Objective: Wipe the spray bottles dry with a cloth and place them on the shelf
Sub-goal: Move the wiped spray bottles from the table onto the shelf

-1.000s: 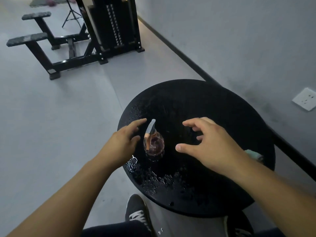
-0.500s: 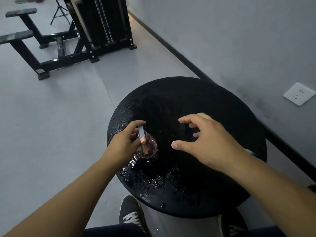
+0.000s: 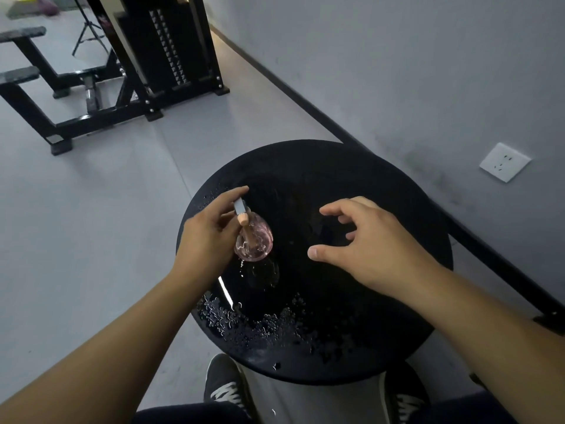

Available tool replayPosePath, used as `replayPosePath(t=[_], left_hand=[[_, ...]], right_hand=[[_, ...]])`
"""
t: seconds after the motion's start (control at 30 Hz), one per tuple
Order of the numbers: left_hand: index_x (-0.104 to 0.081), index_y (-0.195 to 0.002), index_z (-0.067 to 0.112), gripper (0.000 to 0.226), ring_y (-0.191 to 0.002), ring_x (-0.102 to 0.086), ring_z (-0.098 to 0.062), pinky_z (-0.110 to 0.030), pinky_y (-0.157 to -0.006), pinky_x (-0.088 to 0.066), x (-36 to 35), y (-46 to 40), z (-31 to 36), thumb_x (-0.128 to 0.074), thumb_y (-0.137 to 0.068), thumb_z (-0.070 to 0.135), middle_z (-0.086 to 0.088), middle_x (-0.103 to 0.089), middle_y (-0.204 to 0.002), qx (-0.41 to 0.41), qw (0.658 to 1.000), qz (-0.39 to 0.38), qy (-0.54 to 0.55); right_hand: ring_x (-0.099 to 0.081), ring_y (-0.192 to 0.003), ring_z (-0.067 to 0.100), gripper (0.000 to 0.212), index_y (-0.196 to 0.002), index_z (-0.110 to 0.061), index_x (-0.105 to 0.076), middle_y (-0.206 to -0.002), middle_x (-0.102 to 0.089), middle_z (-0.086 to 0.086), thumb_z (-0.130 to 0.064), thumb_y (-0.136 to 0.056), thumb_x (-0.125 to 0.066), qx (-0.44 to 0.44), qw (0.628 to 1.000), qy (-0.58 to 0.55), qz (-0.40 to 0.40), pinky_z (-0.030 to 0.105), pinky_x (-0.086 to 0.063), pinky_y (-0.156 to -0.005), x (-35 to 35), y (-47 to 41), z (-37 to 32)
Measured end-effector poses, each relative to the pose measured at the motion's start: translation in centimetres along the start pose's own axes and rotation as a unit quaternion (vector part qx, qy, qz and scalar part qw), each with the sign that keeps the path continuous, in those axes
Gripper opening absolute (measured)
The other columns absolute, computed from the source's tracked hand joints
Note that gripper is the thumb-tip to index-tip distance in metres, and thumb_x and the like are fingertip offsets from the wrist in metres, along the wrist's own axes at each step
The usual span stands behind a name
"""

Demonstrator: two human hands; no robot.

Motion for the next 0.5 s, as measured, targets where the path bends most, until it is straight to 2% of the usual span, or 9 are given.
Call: replayPosePath(t=[0.1, 0.23, 0.37, 0.4, 0.5], left_hand=[[-0.062, -0.142, 0.049, 0.047, -0.111, -0.067, 0.008, -0.003, -0.08, -0.049, 0.0, 0.4, 1.6, -0.069, -0.104, 0.022, 0.013, -0.078, -0.116, -0.017, 1.0, 0.012, -0.015], [-0.063, -0.143, 0.047, 0.044, -0.099, -0.058, 0.024, 0.001, -0.075, -0.048, -0.1, 1.4, 3.5, -0.069, -0.105, 0.025, 0.014, -0.075, -0.113, -0.023, 1.0, 0.014, -0.008], [-0.062, -0.142, 0.049, 0.043, -0.099, -0.059, 0.023, -0.002, -0.076, -0.048, -0.4, 2.3, 5.9, -0.069, -0.105, 0.028, 0.013, -0.076, -0.112, -0.041, 0.999, 0.006, -0.016], [-0.063, -0.141, 0.05, 0.043, -0.101, -0.062, 0.019, -0.004, -0.077, -0.05, -0.5, 2.6, 6.6, -0.069, -0.104, 0.028, 0.012, -0.077, -0.112, -0.044, 0.999, 0.003, -0.012], [-0.063, -0.14, 0.051, 0.045, -0.108, -0.068, 0.006, -0.025, -0.088, -0.06, -0.8, 3.5, 9.1, -0.07, -0.104, 0.026, 0.009, -0.078, -0.113, -0.065, 0.998, -0.005, -0.007]], right_hand=[[-0.053, -0.117, 0.002, 0.068, -0.138, -0.043, -0.052, -0.123, -0.041, -0.026, -0.053, -0.078, -0.082, -0.011, 1.0, 0.001, 0.01, 0.025, -0.047, -0.092, 0.9, 0.6, 0.6], [-0.054, -0.116, 0.003, 0.068, -0.138, -0.041, -0.054, -0.122, -0.042, -0.025, -0.053, -0.078, -0.083, -0.016, 0.999, -0.008, 0.035, 0.027, -0.049, -0.096, 2.3, 2.0, 1.1], [-0.054, -0.118, 0.005, 0.068, -0.138, -0.042, -0.053, -0.123, -0.039, -0.026, -0.053, -0.078, -0.083, -0.024, 0.998, -0.004, 0.049, 0.029, -0.05, -0.096, 3.9, 3.7, 1.4], [-0.054, -0.118, 0.006, 0.069, -0.139, -0.042, -0.052, -0.124, -0.039, -0.026, -0.053, -0.078, -0.083, -0.025, 0.998, -0.002, 0.053, 0.028, -0.05, -0.095, 4.3, 4.2, 1.4], [-0.053, -0.118, 0.006, 0.069, -0.139, -0.041, -0.052, -0.13, -0.042, -0.023, -0.052, -0.079, -0.084, -0.03, 0.997, 0.006, 0.067, 0.029, -0.05, -0.096, 6.2, 5.9, 1.8]])
Point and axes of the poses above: each hand's wrist, its own y-axis away from the middle knuckle, its own x-axis out of the back of the hand, z = x × y, the point moved 9 cm from there along -y, towards the middle knuckle
